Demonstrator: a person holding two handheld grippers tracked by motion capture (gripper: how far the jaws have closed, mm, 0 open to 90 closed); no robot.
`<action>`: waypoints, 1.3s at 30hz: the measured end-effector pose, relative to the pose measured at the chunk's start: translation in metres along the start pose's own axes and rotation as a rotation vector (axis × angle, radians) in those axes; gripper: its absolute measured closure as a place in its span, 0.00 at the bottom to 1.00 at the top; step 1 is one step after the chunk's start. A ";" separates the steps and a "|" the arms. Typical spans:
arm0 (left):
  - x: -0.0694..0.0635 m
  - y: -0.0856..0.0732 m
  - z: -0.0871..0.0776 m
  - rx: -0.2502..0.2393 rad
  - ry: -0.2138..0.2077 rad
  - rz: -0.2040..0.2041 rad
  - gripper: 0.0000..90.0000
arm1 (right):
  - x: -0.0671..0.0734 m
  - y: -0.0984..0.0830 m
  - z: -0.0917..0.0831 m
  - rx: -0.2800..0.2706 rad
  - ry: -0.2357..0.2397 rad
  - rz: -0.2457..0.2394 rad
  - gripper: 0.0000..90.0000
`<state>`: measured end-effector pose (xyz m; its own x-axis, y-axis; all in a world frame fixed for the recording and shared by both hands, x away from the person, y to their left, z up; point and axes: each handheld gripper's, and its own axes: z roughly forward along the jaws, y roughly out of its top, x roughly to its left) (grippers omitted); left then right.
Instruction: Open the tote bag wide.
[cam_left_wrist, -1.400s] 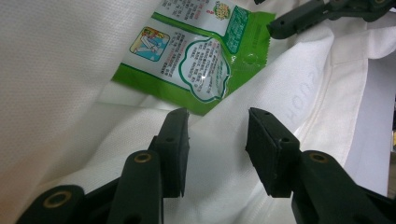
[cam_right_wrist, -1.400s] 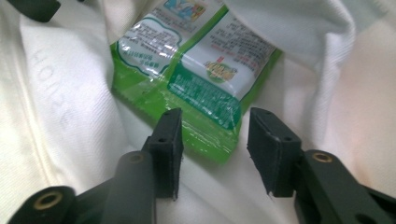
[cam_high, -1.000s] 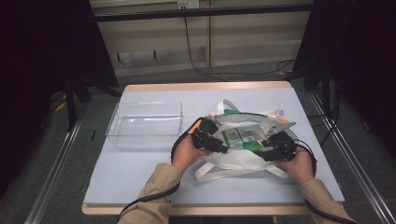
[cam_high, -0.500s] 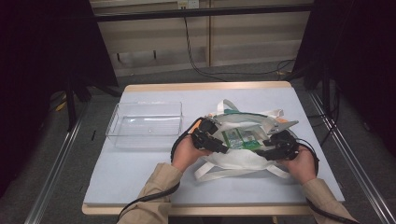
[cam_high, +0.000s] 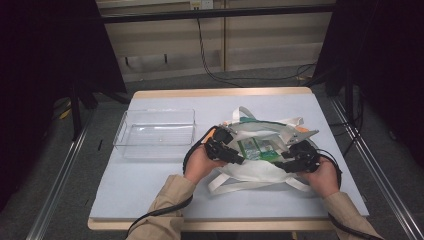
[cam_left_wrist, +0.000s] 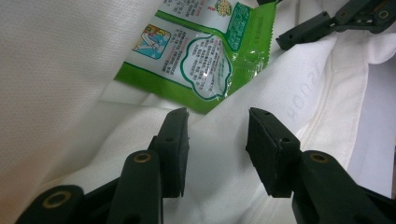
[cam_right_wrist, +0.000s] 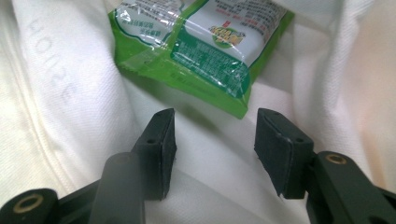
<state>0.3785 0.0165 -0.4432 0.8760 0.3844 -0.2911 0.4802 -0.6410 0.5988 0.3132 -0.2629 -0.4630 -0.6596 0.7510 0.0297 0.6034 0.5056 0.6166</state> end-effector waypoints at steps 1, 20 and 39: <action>0.000 0.000 0.000 0.002 0.001 0.000 0.65 | 0.000 0.000 0.000 0.003 -0.003 0.003 0.54; 0.002 0.001 0.000 0.008 -0.010 0.009 0.64 | 0.003 0.010 0.003 -0.012 -0.025 -0.075 0.94; -0.001 0.004 -0.010 -0.052 -0.007 0.038 0.55 | -0.002 0.029 -0.020 -0.056 0.054 0.011 1.00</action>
<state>0.3791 0.0201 -0.4326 0.8939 0.3560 -0.2726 0.4441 -0.6198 0.6470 0.3225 -0.2584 -0.4296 -0.6772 0.7315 0.0786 0.5858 0.4715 0.6592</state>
